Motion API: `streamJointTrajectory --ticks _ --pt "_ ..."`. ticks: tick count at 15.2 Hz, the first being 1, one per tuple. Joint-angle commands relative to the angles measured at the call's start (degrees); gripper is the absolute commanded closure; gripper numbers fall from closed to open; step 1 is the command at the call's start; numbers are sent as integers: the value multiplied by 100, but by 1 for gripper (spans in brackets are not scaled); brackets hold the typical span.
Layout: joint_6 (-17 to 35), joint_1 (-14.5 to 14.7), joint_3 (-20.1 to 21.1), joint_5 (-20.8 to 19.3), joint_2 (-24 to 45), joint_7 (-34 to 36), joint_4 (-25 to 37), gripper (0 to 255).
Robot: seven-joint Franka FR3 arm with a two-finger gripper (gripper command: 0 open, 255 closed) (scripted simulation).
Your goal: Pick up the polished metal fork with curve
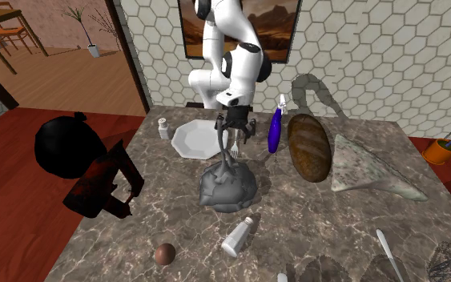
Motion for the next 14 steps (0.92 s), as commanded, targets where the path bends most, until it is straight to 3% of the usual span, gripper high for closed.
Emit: streamJointTrajectory --ticks 1,10,11,14 --pt "299 -71 145 -78 232 195 49 0" --pt "936 -146 296 -192 498 382 -337 0" --pt "938 -147 293 -192 496 378 -341 255" --pt "950 -159 294 -204 519 378 -329 255"
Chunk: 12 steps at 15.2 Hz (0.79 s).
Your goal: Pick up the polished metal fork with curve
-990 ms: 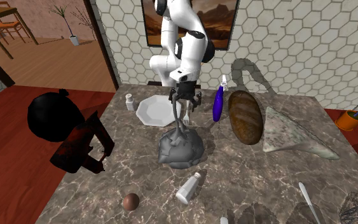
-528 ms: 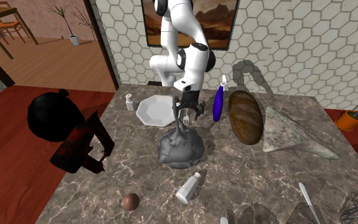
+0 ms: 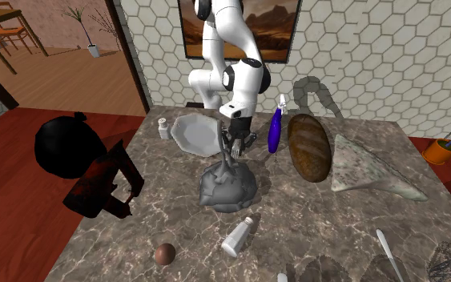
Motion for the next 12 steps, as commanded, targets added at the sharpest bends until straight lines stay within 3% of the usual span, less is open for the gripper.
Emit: streamJointTrajectory --ticks 1,6,12 --pt "-1 -16 7 -11 49 17 -42 255" --pt "-23 -3 -15 5 14 -7 -54 255" --pt "-529 62 -139 101 -205 -159 246 255"
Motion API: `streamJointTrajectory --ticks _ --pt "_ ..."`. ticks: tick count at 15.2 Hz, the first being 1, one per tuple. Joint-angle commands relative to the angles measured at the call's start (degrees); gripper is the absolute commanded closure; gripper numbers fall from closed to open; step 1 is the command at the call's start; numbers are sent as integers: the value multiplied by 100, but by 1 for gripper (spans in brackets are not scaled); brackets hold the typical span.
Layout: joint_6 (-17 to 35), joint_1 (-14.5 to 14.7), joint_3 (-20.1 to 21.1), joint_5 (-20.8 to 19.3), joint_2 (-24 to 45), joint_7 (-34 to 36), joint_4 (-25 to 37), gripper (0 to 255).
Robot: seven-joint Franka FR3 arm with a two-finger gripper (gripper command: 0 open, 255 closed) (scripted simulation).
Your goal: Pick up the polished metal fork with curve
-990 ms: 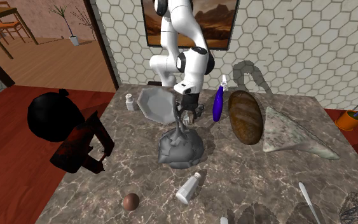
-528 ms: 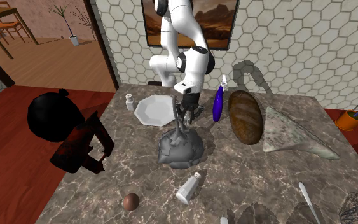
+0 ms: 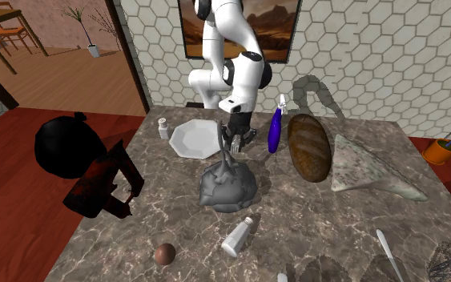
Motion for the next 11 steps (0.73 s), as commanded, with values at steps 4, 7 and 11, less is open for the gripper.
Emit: streamJointTrajectory --ticks 4,7,11 --pt "-419 36 -98 57 -156 -118 268 255" --pt "-661 47 -145 78 -224 -173 447 255" --pt "-833 52 -177 88 -264 -209 580 255"
